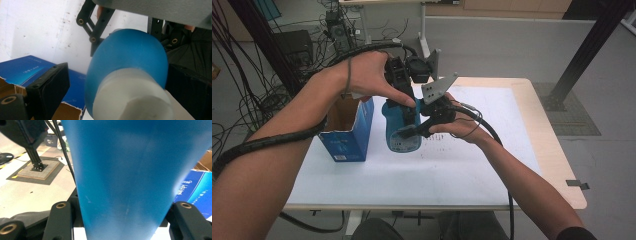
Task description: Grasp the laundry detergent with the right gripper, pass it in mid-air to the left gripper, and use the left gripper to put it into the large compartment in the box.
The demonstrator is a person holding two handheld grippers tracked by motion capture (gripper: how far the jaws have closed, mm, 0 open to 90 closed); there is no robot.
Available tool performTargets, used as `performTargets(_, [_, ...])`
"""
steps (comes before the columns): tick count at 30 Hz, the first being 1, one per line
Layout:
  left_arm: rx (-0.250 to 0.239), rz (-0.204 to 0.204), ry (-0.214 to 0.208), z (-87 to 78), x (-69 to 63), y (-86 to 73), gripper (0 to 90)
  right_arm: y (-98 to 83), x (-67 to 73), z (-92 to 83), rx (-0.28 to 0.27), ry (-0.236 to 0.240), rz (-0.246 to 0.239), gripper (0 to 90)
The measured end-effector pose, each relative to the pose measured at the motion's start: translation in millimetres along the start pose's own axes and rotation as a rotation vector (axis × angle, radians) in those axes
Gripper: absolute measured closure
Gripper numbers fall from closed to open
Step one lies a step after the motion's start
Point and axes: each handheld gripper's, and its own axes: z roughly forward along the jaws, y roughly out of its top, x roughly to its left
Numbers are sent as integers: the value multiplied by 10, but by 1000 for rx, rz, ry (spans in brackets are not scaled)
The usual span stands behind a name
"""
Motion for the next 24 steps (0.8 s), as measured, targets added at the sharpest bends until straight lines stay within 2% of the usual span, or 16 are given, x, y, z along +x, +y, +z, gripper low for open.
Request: performTargets(24, [10,17,-3,30,8,57,66,-14,-14,-46,-5,-3,9,440])
